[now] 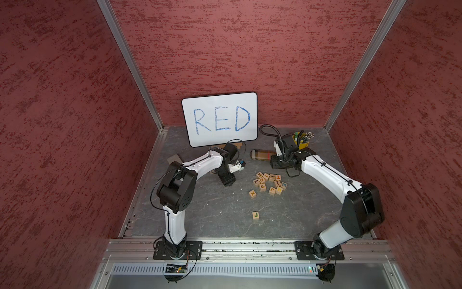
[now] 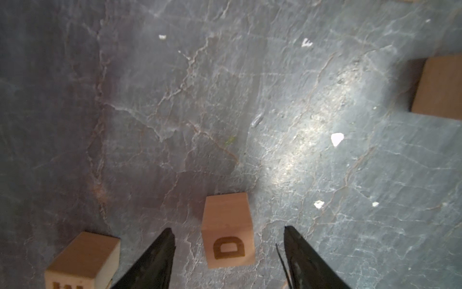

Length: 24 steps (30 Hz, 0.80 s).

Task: Assemble the uppercase word "red" with letter blocks
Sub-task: Pick up the letter block from the center of the board.

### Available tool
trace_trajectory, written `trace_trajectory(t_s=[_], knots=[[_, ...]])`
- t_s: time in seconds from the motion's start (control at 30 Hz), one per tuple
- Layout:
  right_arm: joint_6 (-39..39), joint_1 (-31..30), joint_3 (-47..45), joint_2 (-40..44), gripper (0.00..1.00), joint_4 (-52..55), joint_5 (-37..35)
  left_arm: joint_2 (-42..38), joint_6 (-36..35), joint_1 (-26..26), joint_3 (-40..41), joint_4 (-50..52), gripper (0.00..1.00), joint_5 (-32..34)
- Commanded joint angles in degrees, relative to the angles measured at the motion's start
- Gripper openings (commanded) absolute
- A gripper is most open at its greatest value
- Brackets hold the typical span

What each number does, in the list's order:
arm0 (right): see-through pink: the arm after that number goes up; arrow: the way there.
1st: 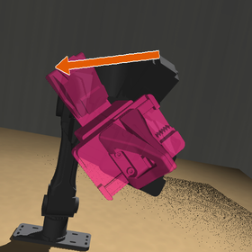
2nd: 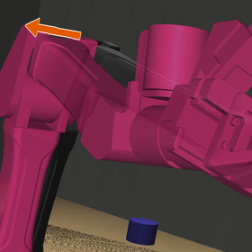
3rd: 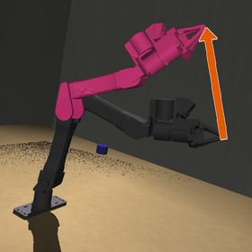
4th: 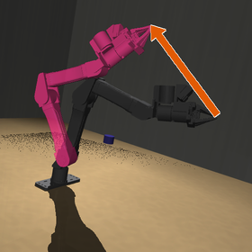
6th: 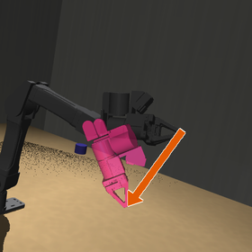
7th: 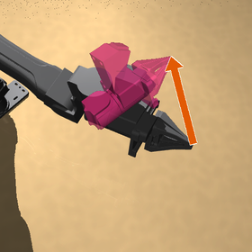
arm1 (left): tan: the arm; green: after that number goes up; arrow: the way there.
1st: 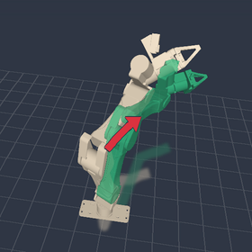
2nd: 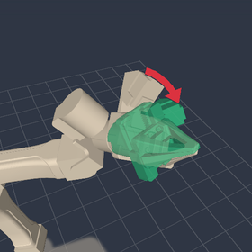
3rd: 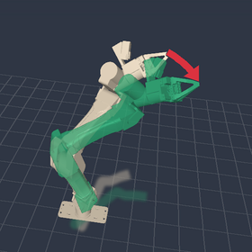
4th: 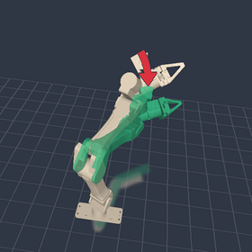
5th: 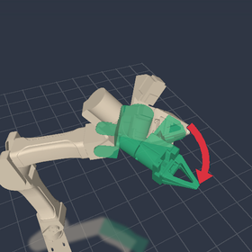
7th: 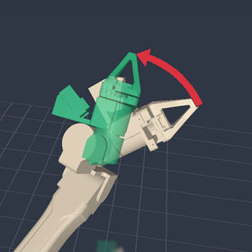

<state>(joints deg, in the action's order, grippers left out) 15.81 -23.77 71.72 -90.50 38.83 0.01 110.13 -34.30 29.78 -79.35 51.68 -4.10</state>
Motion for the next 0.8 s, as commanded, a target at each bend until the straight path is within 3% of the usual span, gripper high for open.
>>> trace_trajectory(t_s=[0.0,0.3,0.4,0.57,0.77], knots=[[-0.1,0.5,0.3,1.4,0.47,0.0,-0.1,1.7,-0.1,-0.4,-0.2,-0.9,0.7,-0.5],[-0.2,0.7,0.7,1.4,0.47,0.5,-0.3,2.6,-0.3,-0.4,0.2,-0.7,0.61,-1.8],[-0.2,0.8,0.6,1.4,0.47,0.5,-0.5,2.9,-0.4,-0.4,0.2,-0.8,0.52,-1.8],[0.0,0.8,0.3,1.7,0.47,0.4,-0.4,3.1,-1.2,-0.4,0.8,-1.7,0.25,-0.4],[0.0,0.8,0.2,1.7,0.47,0.4,-0.4,2.9,-3.2,-0.7,0.2,-2.3,0.17,0.9]])
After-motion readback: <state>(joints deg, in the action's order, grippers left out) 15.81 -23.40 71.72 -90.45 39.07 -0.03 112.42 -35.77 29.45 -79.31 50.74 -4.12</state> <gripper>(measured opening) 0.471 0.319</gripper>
